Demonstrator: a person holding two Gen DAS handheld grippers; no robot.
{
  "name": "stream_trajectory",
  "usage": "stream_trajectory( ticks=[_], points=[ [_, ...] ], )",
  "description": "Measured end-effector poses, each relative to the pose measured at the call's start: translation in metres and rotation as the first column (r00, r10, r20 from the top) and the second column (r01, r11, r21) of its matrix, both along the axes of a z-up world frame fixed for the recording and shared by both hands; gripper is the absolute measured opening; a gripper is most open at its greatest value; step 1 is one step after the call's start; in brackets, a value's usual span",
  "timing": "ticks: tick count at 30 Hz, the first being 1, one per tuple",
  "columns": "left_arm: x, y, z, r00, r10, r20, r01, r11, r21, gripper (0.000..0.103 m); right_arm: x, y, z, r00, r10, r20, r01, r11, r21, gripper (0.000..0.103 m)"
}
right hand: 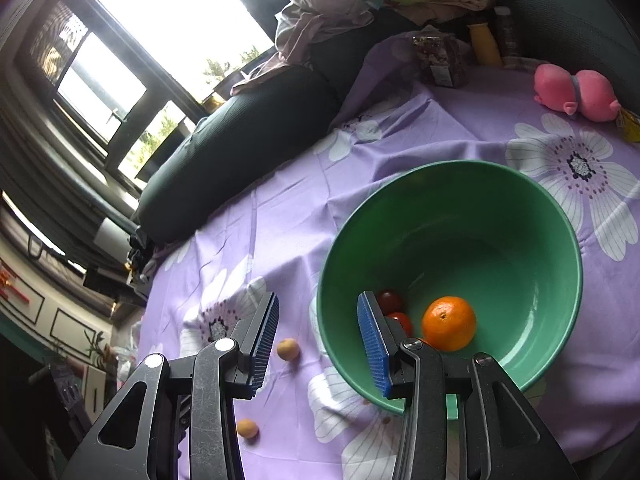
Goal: Organize fruits
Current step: 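Withdraw both tools from the bowl toward the remaining brown fruits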
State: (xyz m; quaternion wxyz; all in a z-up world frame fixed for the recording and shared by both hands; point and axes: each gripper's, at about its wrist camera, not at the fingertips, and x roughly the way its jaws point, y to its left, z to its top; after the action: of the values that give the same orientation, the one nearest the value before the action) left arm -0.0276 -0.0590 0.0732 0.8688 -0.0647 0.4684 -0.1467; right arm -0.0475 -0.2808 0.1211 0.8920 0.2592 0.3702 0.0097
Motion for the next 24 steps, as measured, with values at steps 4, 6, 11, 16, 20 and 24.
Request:
stream_trajectory(
  ticks=[4, 6, 11, 16, 20, 24],
  points=[
    [-0.001, 0.019, -0.021, 0.998, 0.028, -0.063, -0.029, 1.000, -0.011, 0.052, 0.016, 0.032, -0.009, 0.994, 0.104, -0.046, -0.105, 0.994, -0.022, 0.043],
    [-0.001, 0.019, -0.029, 0.996, 0.025, -0.090, -0.026, 1.000, -0.005, 0.052, 0.026, 0.048, -0.017, 0.985, 0.151, -0.080, -0.153, 0.988, -0.026, 0.043],
    [-0.004, 0.018, -0.039, 0.993, 0.009, -0.120, -0.010, 1.000, -0.006, 0.051, 0.048, 0.084, -0.042, 0.962, 0.203, -0.180, -0.220, 0.972, -0.081, 0.043],
    [0.000, 0.020, -0.054, 0.984, -0.005, -0.179, 0.000, 1.000, -0.031, 0.044, 0.065, 0.094, -0.064, 0.953, 0.152, -0.261, -0.196, 0.969, -0.148, 0.043],
    [-0.001, 0.021, -0.055, 0.982, -0.009, -0.190, 0.002, 0.999, -0.037, 0.043, 0.072, 0.096, -0.072, 0.947, 0.159, -0.277, -0.203, 0.969, -0.138, 0.043],
    [-0.002, 0.020, -0.057, 0.981, -0.014, -0.193, 0.006, 0.999, -0.041, 0.039, 0.083, 0.102, -0.081, 0.946, 0.109, -0.307, -0.182, 0.959, -0.219, 0.043]
  ],
)
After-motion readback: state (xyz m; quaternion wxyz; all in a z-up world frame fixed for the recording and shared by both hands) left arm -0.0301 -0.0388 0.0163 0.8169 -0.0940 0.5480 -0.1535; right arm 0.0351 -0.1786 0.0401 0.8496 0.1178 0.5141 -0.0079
